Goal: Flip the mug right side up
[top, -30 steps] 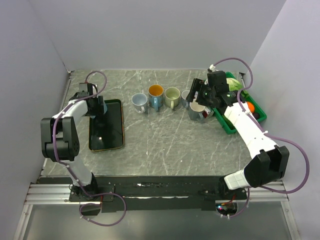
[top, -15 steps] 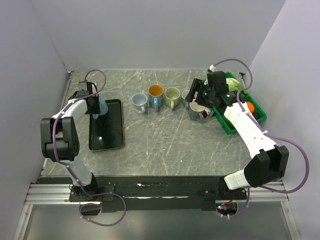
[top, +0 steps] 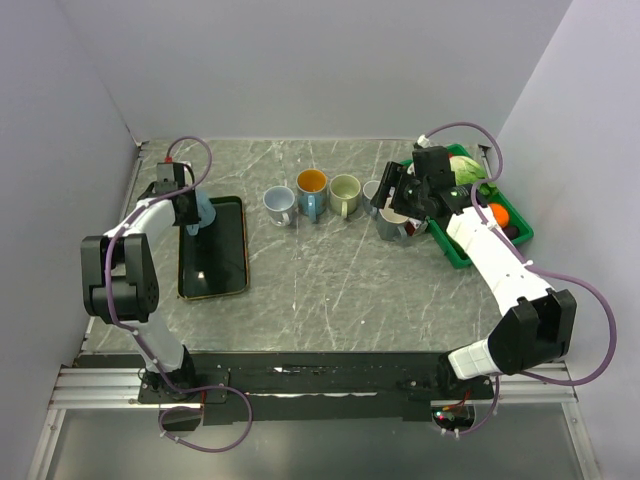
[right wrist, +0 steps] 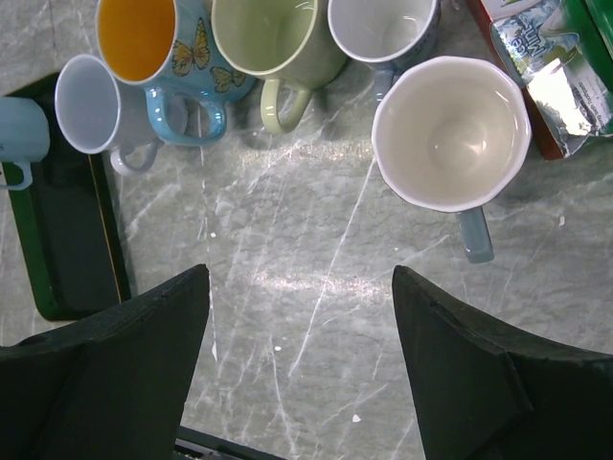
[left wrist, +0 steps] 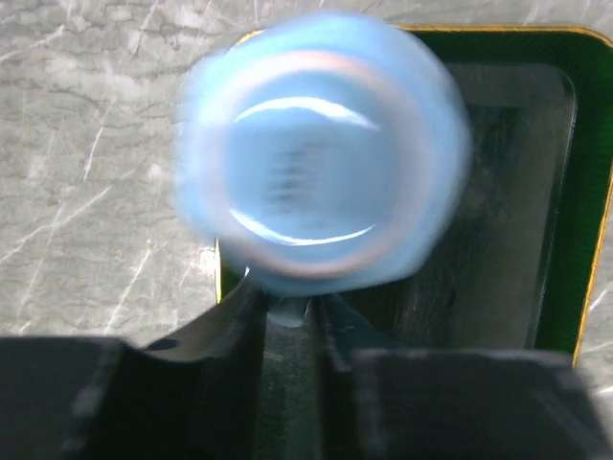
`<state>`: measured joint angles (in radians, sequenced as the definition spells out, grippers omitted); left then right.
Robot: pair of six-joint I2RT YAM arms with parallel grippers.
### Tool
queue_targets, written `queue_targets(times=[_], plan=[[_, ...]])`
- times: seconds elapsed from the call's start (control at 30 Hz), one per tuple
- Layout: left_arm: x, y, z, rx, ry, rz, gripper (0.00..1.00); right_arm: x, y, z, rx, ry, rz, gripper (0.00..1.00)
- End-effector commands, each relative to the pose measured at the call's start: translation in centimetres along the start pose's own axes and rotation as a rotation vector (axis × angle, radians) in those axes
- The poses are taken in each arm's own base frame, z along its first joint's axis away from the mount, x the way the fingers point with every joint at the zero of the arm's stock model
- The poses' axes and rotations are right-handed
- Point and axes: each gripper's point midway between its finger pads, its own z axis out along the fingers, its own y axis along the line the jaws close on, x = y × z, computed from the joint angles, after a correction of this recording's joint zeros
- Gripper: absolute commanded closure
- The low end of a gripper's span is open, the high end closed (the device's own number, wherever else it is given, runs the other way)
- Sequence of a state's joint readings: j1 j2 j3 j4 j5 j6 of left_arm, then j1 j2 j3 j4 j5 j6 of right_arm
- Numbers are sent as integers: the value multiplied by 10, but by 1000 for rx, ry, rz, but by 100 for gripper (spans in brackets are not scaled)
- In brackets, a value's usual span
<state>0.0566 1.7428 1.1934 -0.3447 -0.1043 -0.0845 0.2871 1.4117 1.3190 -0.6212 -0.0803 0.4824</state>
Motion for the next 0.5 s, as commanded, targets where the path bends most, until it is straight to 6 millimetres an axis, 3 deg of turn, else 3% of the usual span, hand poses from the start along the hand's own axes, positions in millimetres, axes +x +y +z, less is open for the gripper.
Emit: queue_targets(times=[0.0, 0.07, 0.2, 0.3, 0.47], plan=[[-24, -1, -5, 2, -104, -40, 88, -9, 2, -6, -13, -39, 8, 18], [-24, -1, -5, -1, -102, -45, 99, -10, 3, -7, -18, -44, 11, 18], [-23, 0, -11, -5, -89, -62, 99, -10, 6, -9, -35, -43, 13, 18], [-30, -6, -29, 33, -91, -108, 99, -11, 14, -13, -81, -48, -9, 16], [-43, -28, -79, 159, -117, -248, 99, -10, 34, -28, -190, -88, 8, 15]])
